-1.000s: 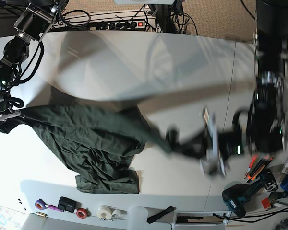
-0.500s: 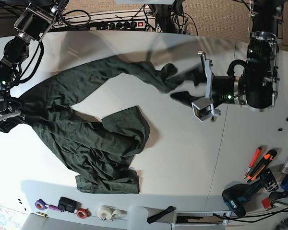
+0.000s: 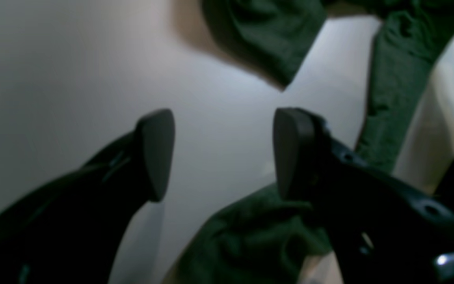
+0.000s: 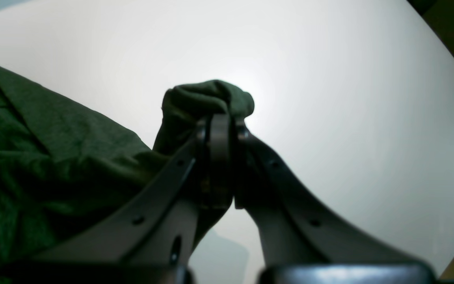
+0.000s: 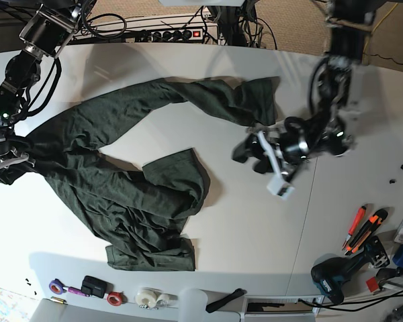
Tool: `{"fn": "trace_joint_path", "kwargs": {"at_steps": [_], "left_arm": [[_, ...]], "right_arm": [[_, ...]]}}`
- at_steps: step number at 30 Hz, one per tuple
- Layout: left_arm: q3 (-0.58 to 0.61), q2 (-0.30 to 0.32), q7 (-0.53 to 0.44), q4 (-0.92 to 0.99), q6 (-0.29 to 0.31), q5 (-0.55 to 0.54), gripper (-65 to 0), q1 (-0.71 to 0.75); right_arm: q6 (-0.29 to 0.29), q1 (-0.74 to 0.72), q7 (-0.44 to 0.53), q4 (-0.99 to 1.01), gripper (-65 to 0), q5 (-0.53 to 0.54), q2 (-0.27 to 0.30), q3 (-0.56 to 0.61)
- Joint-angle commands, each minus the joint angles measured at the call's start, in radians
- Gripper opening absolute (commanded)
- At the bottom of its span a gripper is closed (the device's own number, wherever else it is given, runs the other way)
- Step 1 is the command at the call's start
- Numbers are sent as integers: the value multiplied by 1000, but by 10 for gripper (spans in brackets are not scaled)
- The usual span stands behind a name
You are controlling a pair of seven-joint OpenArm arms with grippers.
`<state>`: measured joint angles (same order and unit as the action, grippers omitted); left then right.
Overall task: Layout the t-shirt on the table in an organized manner, then fold the t-shirt properly
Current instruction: 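Lay the held fabric down and release it from the left gripper, then grasp the t-shirt body with the left gripper and pull it outward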
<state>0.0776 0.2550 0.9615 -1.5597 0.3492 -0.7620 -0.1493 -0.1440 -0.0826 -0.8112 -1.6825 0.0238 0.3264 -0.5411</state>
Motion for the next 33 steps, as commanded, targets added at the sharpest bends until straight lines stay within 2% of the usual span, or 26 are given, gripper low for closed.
{"fn": "trace_joint_path", "kwargs": {"at_steps": [1,5,8,14,20,27,29,33], "left_arm": [[-1,-18,-9,37,6,-43,-284,-47],[-1,-114,30,199,6,-76,-284,-128],[-1,-189,41,237,6,-40,-284,-154],[3,-328,19,238,-4,149,-284,-155],[146,-341,-109,268,-135,386,-284,-159],[322,-341,-162,319,-207,446,-293,-170],[348,-341,-194,319,-233,449,-346,-170],[364,-344,-256,319,-257,491,-507,-169]], "right_arm": [[2,-17,25,-17,-650,-9,20,-3],[2,-16,21,-17,-650,-9,20,-3],[2,-17,21,-17,-650,-9,20,-3],[2,-16,15,-17,-650,-9,20,-3],[2,-17,-2,-17,-650,-9,20,-3],[2,-16,-5,-17,-650,-9,20,-3],[2,-16,-9,-17,-650,-8,20,-3],[2,-14,-18,-17,-650,-8,19,-3]]}}
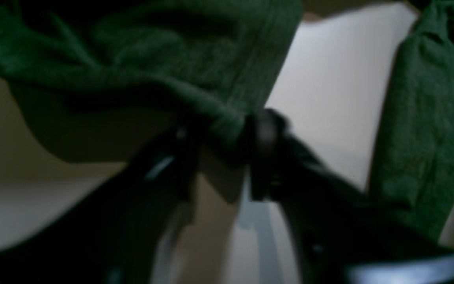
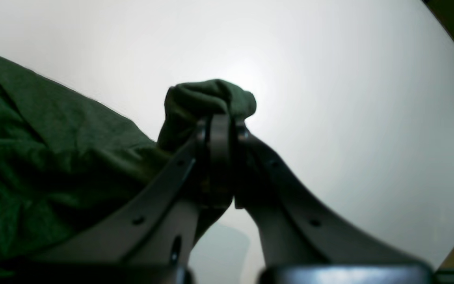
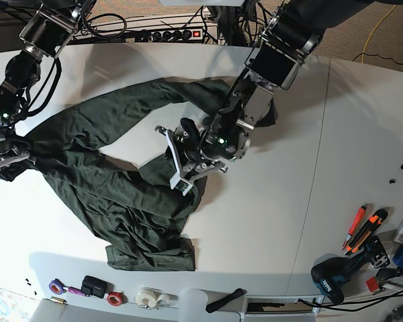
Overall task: Layout the t-shirt on the table in an organized manner, then fold the t-shirt properly
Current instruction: 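Grasp the t-shirt body with the left gripper and pull it outward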
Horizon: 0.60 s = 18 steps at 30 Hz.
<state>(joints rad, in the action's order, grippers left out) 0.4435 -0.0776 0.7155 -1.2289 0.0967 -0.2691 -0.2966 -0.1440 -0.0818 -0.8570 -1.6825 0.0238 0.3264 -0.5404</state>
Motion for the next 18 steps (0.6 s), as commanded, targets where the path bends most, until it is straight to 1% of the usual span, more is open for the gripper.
{"fn": "trace_joint_path", "kwargs": {"at_steps": [1,2,3,4,7,8,10,12,13,15,18], "left_arm": [[-2,-11,-25,-12,-14,31,-547,-23],[-2,-11,-35,-12,-37,61,-583,-23],[-2,-10,-36,-12,-57,87,-603,-23],[-2,-10,-35,-12,-61,103,-604,-23],[-2,-8,-32,-12,-44,106,-609,-22],[-2,-8,-30,-12,-44,107,-639,-22],[-2,-8,-28,-12,-44,130,-650,-22],[-2,-4,-23,-12,-36,196,-650,-23],[-2,2,-19,-12,-20,242,-650,-23],[-2,28,1,-15,-18,316,-650,-37],[-2,104,31,-31,-19,325,-650,-85]], "right_arm": [[2,-14,27,-17,-650,-8,19,-4],[2,-13,26,-17,-650,-8,19,-4],[2,-12,27,-17,-650,-8,20,-4],[2,-12,27,-17,-650,-9,20,-4],[2,-13,27,-17,-650,-8,20,-4],[2,-12,27,-17,-650,-8,20,-4],[2,-12,27,-17,-650,-8,20,-4],[-1,-13,27,-17,-650,-9,20,-4],[-4,-12,28,-17,-650,-10,20,-4],[-11,-13,35,-17,-650,-10,21,-4],[-10,-15,59,-17,-650,-9,23,-4]]}}
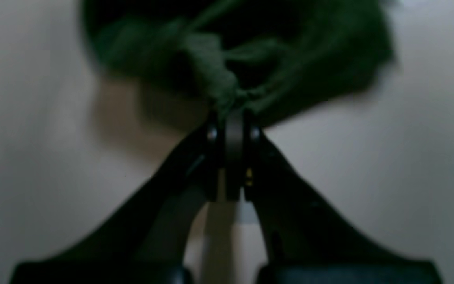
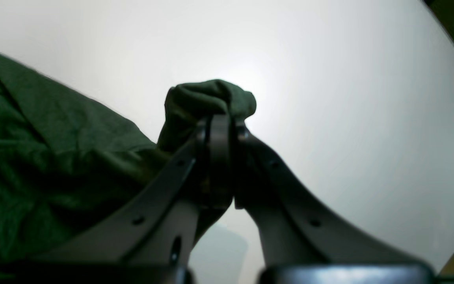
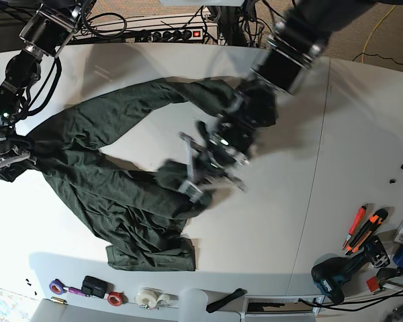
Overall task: Layout the t-shirt on the table in an organized manner, then fold the t-shirt properly
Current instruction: 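Grasp the t-shirt body with the left gripper and pull it outward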
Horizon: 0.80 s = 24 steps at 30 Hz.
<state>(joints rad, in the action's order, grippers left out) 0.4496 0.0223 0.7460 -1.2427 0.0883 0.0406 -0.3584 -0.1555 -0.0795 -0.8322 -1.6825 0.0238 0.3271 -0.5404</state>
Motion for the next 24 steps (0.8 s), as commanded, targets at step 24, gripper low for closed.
{"fn": "trace_joint_path", "kwargs": {"at_steps": [24], "left_arm": [[-287,198,43,-56,117,-255,-650,-492]], "right_arm": [[-63,-19,151,-144,-650,155,53,-36]]}}
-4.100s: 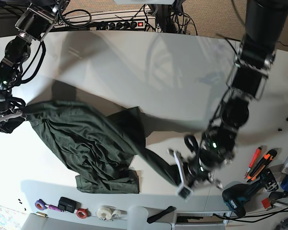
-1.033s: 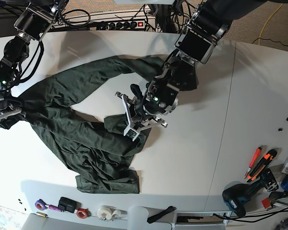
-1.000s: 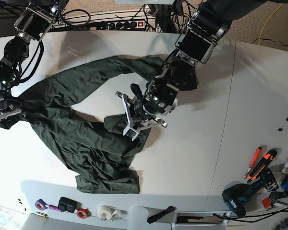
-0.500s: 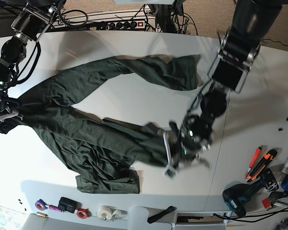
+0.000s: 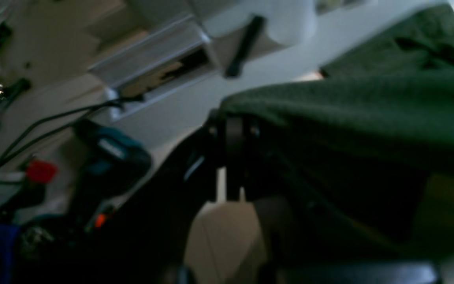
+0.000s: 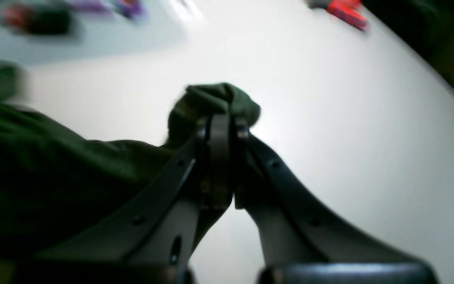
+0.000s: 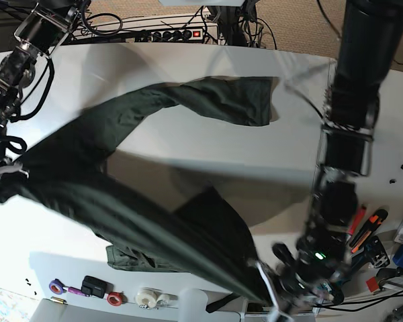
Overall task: Layout the t-shirt on the table in an organized manner, then fold the t-shirt properly
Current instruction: 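Grasp the t-shirt body with the left gripper and pull it outward, then stretch the t-shirt between both grippers and lower it flat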
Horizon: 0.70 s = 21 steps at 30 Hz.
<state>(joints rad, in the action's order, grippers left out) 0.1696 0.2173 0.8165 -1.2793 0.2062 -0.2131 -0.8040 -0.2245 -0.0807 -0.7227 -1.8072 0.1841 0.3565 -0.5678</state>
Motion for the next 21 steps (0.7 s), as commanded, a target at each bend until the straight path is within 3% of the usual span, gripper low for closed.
{"fn": "trace_joint_path", "kwargs": {"at_steps": [1,6,9,12,17,21], "left_arm": [[-12,17,-24,-22,17,-37,-650,-63],[-16,96,105,-56,47,-304,-650,-125],[-16,145,246,-90,122,-436,-650,-109],[-16,210,316,-126,183,-533,-650,-31],[-16,307,346,-148,242,-613,-650,197],[-16,342,322,-148,267,-595,-650,367]], "right_arm": [[-11,-18,33,-56,-650,15,23,-21],[-58,5,-45,-208,-650,83,23,-85],[-93,70,-78,-256,-650,125,23,-128],[-135,159,-139,-267,-650,187,21,-163],[-145,297,-201,-266,-650,193,1,-181],[-145,328,-304,-266,-650,190,1,-180]]}}
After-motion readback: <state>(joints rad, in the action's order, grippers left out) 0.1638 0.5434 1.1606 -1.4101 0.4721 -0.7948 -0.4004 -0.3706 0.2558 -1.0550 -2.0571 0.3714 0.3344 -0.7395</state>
